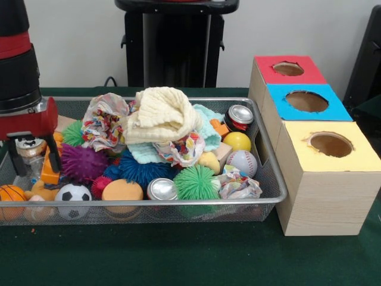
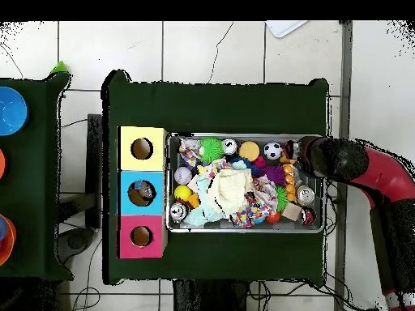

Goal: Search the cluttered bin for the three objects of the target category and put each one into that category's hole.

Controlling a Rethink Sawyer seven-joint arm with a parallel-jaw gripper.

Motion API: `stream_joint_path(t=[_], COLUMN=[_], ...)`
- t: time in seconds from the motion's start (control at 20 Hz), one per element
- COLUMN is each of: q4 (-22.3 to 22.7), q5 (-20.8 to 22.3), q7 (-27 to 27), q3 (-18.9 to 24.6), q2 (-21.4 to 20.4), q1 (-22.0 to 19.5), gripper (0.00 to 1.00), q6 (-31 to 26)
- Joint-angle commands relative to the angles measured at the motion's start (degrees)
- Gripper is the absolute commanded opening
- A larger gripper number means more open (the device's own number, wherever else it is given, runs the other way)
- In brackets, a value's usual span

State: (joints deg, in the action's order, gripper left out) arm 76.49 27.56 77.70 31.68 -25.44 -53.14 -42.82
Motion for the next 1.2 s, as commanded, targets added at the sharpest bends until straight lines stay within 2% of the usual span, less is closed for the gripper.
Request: stream_joint_path(t=[0.05, 0.55, 0.95, 1.2], q4=[-0.63, -0.61, -2.40, -4.34], q5=[2.48, 3.65, 4.14, 4.31], q7=[-16.97, -16.82, -20.78, -20.89], q3=[3.78, 4.00, 4.33, 4.61], q2=[2.86, 3.78, 3.70, 4.97], q1=[-0.89, -0.84, -1.61, -1.36], gripper=[1.00, 1.00, 1.00, 1.00], q6=[-6.55, -6.22, -9.56, -10.06])
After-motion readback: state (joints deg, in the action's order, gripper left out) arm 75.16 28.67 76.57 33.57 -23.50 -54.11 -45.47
